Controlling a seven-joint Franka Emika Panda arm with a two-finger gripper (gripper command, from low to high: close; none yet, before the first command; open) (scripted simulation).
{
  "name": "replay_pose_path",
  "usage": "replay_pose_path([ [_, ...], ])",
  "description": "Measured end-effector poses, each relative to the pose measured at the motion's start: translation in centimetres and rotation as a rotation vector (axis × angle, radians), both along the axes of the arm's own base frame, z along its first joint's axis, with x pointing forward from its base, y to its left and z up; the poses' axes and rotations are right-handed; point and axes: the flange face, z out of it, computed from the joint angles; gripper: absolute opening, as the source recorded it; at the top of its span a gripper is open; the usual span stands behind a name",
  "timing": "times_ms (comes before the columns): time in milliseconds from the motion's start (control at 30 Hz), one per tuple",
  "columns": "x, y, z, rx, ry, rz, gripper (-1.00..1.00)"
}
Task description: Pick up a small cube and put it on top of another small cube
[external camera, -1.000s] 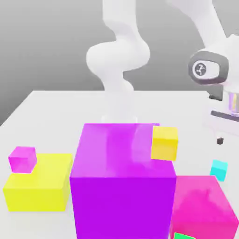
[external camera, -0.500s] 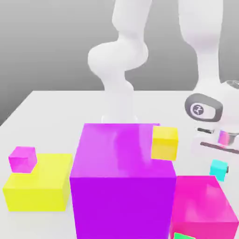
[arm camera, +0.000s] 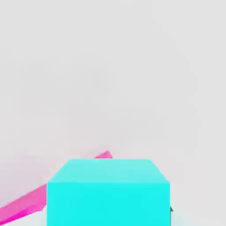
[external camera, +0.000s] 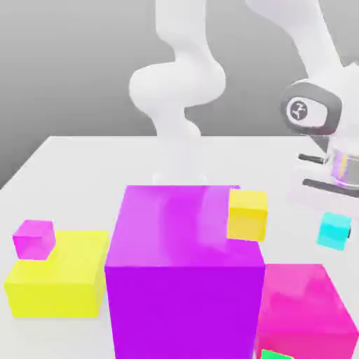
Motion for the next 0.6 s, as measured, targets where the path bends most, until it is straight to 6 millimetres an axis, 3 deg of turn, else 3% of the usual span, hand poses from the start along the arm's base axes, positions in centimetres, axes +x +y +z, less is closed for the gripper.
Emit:
replay_pose_path([
  [133,3.4,-4.3,6.3,-0.004,0.002,0.006,-1.0],
  [333,6.3,-13.9,15.3,0.037,0.038,-0.011,-1.0],
  [400,6.5,-15.7,15.1,0.05,0.047,-0.011,-1.0],
  [467,6.6,-16.1,12.6,0.053,0.049,-0.011,-1.0],
  [500,6.5,-16.2,11.4,0.054,0.05,-0.012,1.0],
  [600,6.5,-16.2,11.4,0.054,0.05,-0.012,1.0],
])
